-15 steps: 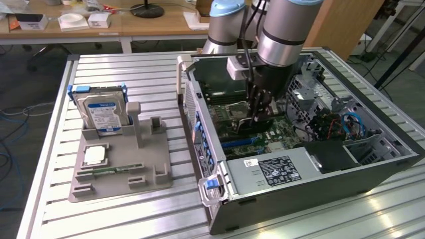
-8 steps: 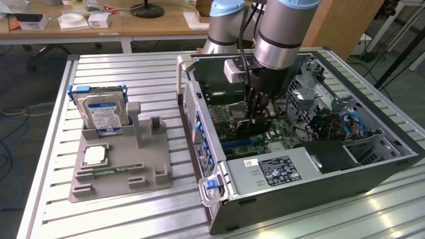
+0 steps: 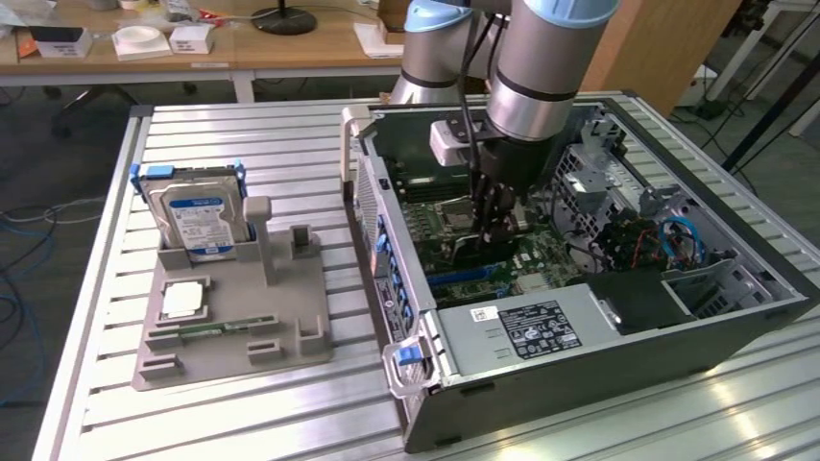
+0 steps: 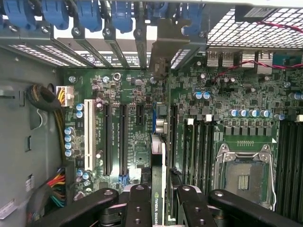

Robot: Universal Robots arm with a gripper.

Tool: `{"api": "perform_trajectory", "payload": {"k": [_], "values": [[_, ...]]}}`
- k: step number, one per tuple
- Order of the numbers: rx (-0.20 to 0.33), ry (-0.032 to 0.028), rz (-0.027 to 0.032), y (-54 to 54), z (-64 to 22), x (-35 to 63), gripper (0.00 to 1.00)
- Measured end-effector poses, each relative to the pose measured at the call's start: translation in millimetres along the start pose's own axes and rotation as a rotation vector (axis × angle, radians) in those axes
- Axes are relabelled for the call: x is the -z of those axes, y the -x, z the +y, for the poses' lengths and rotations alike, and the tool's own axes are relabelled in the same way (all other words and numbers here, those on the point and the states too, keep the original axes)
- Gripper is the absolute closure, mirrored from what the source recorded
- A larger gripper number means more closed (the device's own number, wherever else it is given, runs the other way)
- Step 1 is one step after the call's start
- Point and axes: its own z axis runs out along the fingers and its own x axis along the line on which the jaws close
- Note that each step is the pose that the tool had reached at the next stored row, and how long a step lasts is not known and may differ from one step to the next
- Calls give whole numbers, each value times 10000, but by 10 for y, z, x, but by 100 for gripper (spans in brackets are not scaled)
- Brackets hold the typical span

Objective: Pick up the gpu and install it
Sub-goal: 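Insert the gpu into the slot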

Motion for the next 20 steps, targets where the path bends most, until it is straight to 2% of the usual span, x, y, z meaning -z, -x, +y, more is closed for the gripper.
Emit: {"api": "perform_trajectory", "payload": {"k": [6, 12, 20], "values": [[0, 0, 3, 0, 22, -13, 74], [1, 1, 35, -2, 42, -23, 74], [-2, 2, 33, -6, 28, -26, 74]]}}
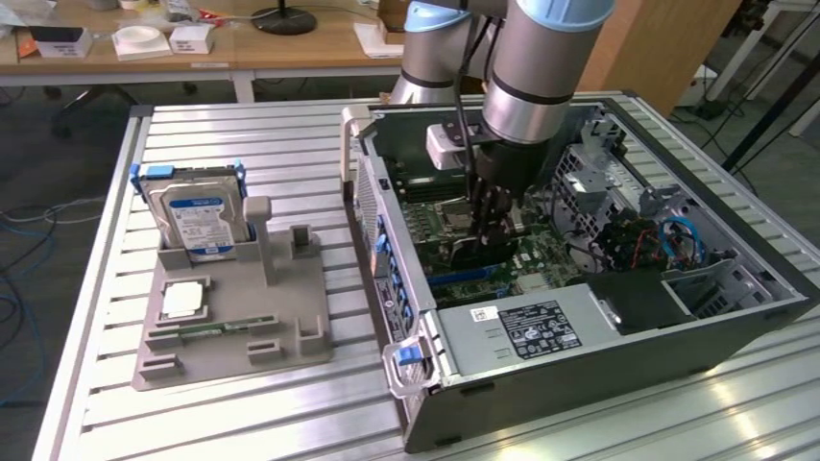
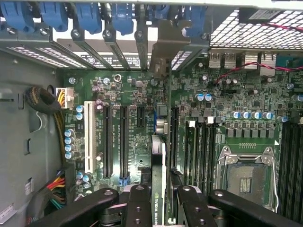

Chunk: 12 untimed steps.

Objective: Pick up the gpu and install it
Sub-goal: 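Insert the gpu into the slot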

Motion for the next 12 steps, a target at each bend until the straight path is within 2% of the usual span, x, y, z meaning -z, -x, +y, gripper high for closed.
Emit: {"api": "perform_trajectory", "payload": {"k": [5, 12], "values": [[3, 6, 2, -9, -74, -2, 74], [2, 9, 2, -67, -74, -2, 74]]}}
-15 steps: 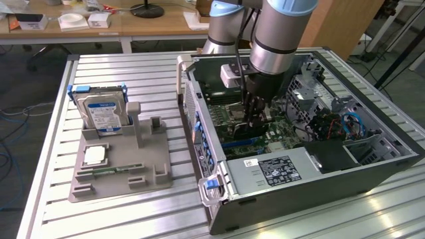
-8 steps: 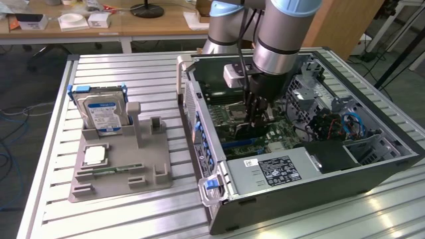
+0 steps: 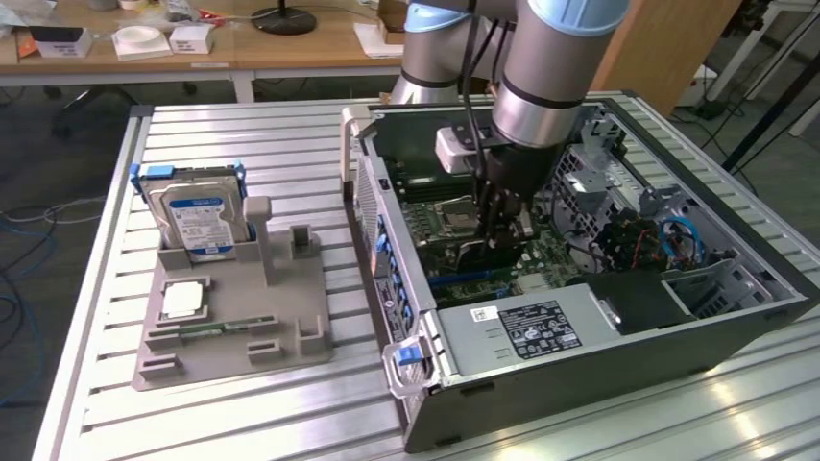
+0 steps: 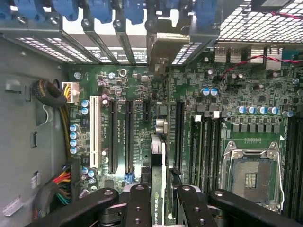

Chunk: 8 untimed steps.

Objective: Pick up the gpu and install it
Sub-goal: 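Insert the gpu into the slot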

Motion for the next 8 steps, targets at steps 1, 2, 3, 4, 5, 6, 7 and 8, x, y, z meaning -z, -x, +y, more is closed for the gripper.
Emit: {"api": "perform_trajectory", "payload": {"k": [1, 2, 3, 4, 5, 6, 7, 8], "values": [[-2, -1, -2, -1, 1, -1, 74], [-3, 0, -1, -1, 5, -1, 74], [0, 0, 0, 0, 7, -1, 74], [-1, 0, -1, 0, 13, -2, 74], [-1, -1, -1, 0, 22, -2, 74], [1, 0, 0, 0, 34, -4, 74], [0, 0, 2, 0, 47, -5, 74], [0, 0, 6, 0, 59, -6, 74]]}}
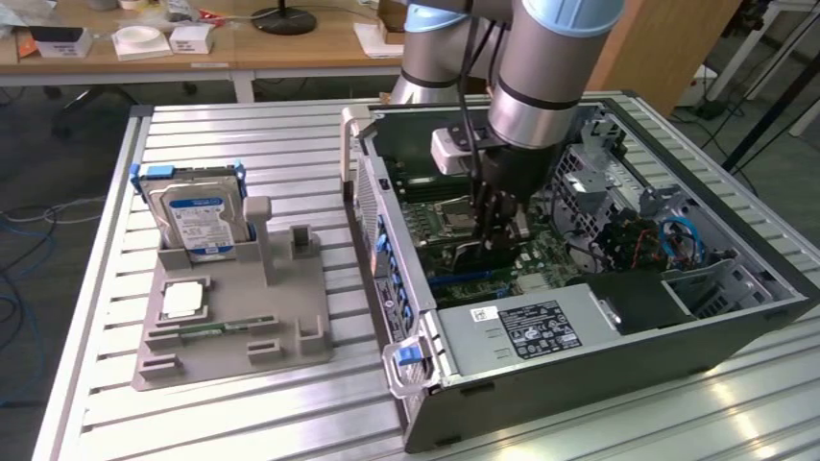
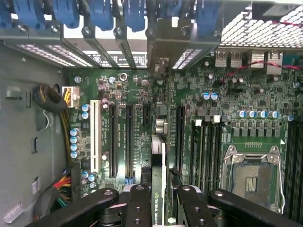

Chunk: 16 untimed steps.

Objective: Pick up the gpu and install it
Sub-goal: 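Insert the gpu into the slot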

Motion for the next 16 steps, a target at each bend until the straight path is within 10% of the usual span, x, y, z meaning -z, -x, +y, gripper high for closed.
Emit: {"api": "perform_trajectory", "payload": {"k": [16], "values": [[0, 0, 3, 7, 24, -4, 74]]}}
